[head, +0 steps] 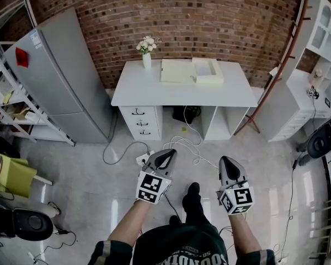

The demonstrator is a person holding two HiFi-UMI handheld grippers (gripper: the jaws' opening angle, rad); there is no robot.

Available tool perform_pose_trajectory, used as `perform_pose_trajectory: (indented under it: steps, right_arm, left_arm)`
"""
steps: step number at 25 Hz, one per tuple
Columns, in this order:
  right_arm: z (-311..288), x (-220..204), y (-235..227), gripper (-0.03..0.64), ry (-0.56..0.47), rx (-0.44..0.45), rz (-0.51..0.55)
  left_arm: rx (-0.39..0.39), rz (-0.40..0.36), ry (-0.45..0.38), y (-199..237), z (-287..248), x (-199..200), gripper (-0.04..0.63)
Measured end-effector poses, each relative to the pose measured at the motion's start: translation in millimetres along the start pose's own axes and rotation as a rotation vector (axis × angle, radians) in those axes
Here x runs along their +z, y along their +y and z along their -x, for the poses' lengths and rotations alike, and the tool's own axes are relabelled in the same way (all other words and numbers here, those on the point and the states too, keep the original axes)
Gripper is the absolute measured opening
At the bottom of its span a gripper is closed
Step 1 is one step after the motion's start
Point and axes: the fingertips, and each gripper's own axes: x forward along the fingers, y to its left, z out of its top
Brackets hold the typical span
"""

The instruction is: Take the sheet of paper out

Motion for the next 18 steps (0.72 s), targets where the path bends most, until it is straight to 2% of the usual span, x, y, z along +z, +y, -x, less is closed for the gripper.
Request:
perform_pose_trajectory:
  steps: [8, 18]
  right_arm:
    - [-36, 2, -15, 0.071, -0.007, 0.012, -0.005]
    - [-126, 6, -69, 0.071, 0.01, 0.025, -0.019]
  left_arm:
    - [0.005, 0.004, -0.001, 18, -31, 1, 0.011]
    - [0.001, 0.009, 0.02, 65, -121, 6, 0.011]
